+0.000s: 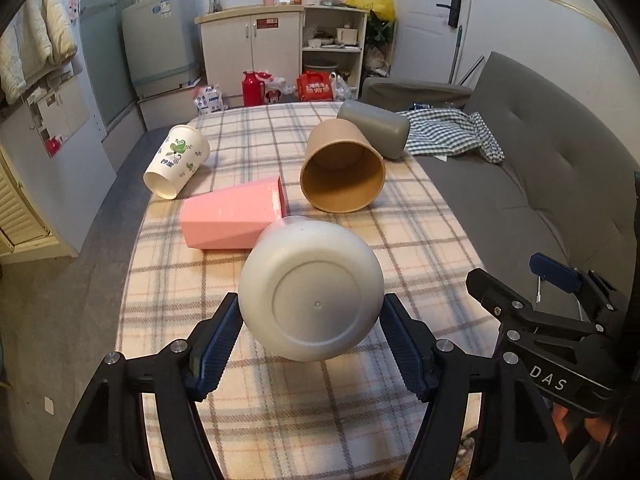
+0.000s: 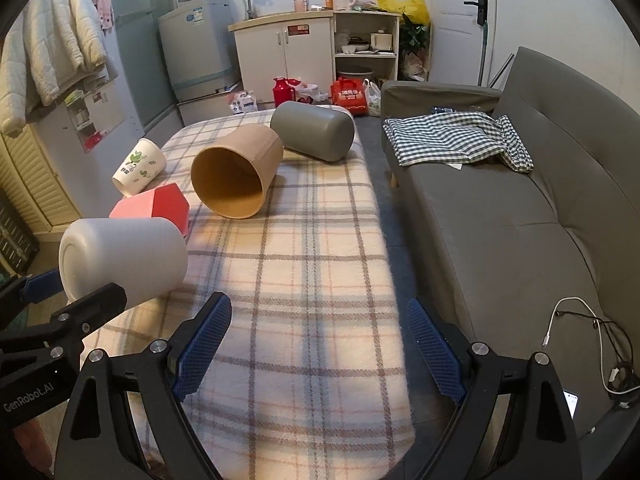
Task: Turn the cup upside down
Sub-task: 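Grasp the white cup with the left gripper and stand it upside down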
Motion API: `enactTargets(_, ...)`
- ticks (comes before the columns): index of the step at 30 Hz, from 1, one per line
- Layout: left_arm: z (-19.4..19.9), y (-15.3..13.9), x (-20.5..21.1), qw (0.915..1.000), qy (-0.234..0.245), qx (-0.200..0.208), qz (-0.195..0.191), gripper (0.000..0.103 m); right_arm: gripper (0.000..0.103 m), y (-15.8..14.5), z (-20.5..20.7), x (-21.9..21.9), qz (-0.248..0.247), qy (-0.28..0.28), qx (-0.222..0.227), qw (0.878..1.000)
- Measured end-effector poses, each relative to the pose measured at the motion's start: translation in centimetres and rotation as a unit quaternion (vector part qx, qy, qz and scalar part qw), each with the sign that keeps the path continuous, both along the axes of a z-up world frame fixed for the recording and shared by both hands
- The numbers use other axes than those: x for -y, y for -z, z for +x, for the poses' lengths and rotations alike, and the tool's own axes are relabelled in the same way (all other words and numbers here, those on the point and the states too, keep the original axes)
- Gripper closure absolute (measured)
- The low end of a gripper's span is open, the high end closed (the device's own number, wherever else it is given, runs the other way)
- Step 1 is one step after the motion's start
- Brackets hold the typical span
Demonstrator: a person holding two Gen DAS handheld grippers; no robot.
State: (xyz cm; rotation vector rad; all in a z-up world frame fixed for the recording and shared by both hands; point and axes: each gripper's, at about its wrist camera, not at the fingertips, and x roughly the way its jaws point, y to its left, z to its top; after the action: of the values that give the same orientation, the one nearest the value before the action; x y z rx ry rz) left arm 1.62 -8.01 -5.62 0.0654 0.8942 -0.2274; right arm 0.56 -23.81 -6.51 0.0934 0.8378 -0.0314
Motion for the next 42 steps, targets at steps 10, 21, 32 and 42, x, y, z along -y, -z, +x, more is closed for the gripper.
enactTargets(10, -0.2, -0.8, 0.6, 0.9996, 0.020, -0.013, -0.017, 0.032, 0.013, 0.1, 0.1, 0.2, 0.004, 0.006, -0.003, 1.000)
enactTargets(21, 0.1, -1.7, 0.3, 0.9990, 0.012, 0.014, -0.041, 0.032, 0.013, 0.4, 0.1, 0.1, 0.002, 0.004, -0.006, 1.000)
enactTargets(32, -1.0, 0.0, 0.1, 0.9994, 0.017, 0.009, -0.029, 0.032, 0.013, 0.4, 0.2, 0.0, -0.001, 0.005, -0.008, 1.000)
enactTargets(42, -1.8, -0.4, -0.6, 0.9994, 0.010, 0.006, -0.032, 0.021, 0.013, -1.1, -0.6, -0.1, -0.004, 0.007, 0.007, 1.000)
